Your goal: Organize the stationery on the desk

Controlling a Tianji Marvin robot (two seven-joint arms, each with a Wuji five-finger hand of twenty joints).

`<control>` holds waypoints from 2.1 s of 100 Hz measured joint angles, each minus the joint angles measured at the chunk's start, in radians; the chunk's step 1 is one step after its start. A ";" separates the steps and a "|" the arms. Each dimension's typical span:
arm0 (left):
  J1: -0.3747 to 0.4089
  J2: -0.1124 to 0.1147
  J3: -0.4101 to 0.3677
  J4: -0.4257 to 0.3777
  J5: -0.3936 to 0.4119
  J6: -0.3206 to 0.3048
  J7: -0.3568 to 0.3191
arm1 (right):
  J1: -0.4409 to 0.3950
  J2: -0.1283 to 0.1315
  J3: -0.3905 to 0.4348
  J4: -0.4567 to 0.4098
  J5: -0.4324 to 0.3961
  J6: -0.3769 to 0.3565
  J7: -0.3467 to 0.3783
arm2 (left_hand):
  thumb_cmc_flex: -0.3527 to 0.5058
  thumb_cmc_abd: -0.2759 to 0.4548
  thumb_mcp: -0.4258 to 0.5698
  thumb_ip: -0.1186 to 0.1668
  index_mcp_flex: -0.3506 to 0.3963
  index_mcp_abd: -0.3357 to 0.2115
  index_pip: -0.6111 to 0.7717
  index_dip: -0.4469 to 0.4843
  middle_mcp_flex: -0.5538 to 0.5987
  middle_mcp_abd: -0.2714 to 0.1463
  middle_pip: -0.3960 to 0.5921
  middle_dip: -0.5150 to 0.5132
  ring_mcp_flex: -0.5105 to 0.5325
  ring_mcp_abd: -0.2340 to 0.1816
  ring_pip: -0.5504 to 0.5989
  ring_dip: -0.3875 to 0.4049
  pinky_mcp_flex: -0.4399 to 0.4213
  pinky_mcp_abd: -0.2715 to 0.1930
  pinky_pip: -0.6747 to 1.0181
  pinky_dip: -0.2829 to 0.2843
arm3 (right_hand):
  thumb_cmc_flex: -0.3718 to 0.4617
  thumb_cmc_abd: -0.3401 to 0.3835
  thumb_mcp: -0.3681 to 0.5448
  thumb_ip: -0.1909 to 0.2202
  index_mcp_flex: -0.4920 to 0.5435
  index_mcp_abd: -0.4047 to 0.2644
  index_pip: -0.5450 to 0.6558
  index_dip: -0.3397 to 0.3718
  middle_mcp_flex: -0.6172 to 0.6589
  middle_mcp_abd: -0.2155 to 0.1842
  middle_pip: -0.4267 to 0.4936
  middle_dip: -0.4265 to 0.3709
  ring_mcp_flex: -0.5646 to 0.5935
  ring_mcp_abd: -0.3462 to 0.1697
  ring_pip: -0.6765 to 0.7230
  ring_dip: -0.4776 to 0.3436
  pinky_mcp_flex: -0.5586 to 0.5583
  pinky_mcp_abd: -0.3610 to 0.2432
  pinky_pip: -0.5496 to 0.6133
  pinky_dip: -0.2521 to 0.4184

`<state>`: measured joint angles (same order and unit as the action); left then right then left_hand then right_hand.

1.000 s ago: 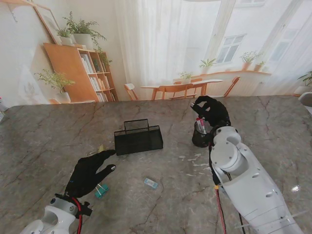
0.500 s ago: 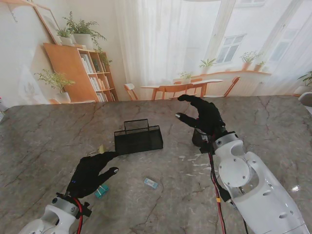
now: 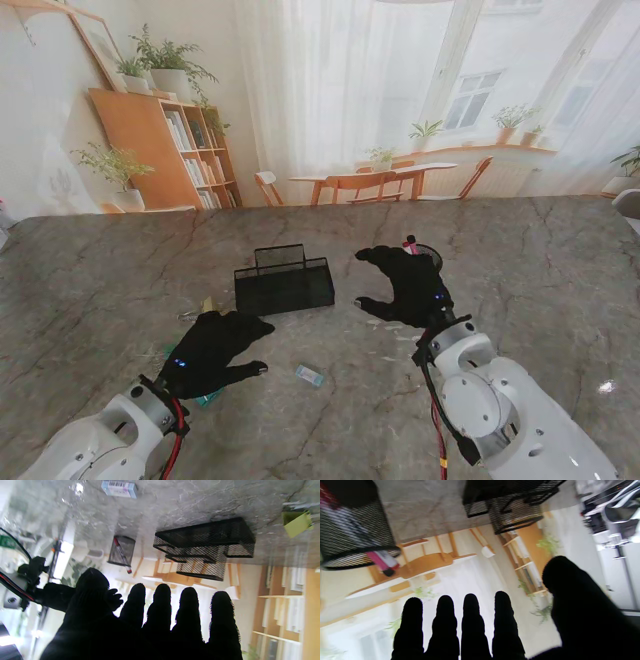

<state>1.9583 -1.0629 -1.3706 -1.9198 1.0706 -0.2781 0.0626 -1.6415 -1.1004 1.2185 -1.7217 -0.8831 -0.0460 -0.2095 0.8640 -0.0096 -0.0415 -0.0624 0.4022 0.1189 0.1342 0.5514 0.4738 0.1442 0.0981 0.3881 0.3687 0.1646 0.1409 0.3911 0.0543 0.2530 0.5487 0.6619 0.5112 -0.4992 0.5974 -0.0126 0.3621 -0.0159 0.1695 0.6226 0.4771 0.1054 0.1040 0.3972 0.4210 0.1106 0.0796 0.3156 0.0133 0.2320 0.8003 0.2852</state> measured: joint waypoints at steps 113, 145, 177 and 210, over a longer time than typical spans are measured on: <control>-0.522 0.082 0.546 0.320 0.206 0.020 -0.156 | -0.033 -0.036 -0.026 0.074 0.136 0.073 -0.101 | 0.050 -0.052 0.008 -0.006 -0.048 0.115 0.001 0.025 -0.155 0.004 0.220 0.274 -0.131 0.002 0.239 0.161 -0.086 -0.113 0.292 -0.059 | 0.028 -0.016 -0.002 0.000 0.027 -0.001 0.051 0.000 0.076 0.011 0.030 0.037 0.045 0.000 0.057 0.030 0.046 0.011 0.110 0.048; -0.595 0.080 0.639 0.375 0.164 0.093 -0.149 | -0.031 -0.044 -0.027 0.081 0.152 0.074 -0.126 | 0.071 -0.042 -0.001 -0.010 -0.057 0.114 0.054 0.106 -0.186 0.001 0.419 0.402 -0.143 0.009 0.368 0.249 -0.088 -0.125 0.352 -0.060 | 0.028 -0.003 -0.002 0.000 0.028 -0.001 0.063 0.008 0.088 0.012 0.030 0.049 0.057 0.000 0.058 0.044 0.047 0.011 0.110 0.060; -0.595 0.075 0.641 0.373 0.167 0.113 -0.149 | -0.041 -0.053 -0.018 0.079 0.161 0.079 -0.158 | 0.181 -0.074 0.002 -0.010 -0.077 0.121 0.306 0.335 -0.129 -0.017 0.611 0.485 -0.126 0.014 0.505 0.318 -0.049 -0.150 0.432 -0.060 | 0.028 0.010 -0.002 0.000 0.040 -0.001 0.075 0.009 0.096 0.012 0.039 0.051 0.058 0.000 0.062 0.052 0.047 0.021 0.110 0.071; -0.599 0.075 0.656 0.371 0.147 0.139 -0.148 | -0.048 -0.059 -0.011 0.078 0.173 0.088 -0.180 | 0.213 -0.102 0.017 -0.010 -0.086 0.115 0.676 0.315 -0.049 -0.026 0.676 0.620 -0.072 0.005 0.552 0.348 -0.012 -0.150 0.470 -0.057 | 0.018 0.043 -0.003 0.000 0.052 -0.001 0.079 0.013 0.104 0.012 0.049 0.061 0.080 0.000 0.070 0.056 0.047 0.021 0.111 0.083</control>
<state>1.3594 -0.9880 -0.7149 -1.5486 1.2178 -0.1395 -0.0857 -1.6897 -1.1590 1.2078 -1.6436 -0.7096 0.0416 -0.3895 1.0767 -0.1114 -0.0247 -0.0724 0.3167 0.2343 0.8102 0.8660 0.4250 0.1179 0.7744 1.0081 0.2970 0.1699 0.6933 0.7391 0.0426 0.1029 1.0192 0.6052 0.5289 -0.4558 0.5947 -0.0126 0.4137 -0.0174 0.2482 0.6353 0.5811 0.1177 0.1526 0.4583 0.5008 0.1107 0.1494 0.3713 0.0602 0.2534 0.9110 0.3679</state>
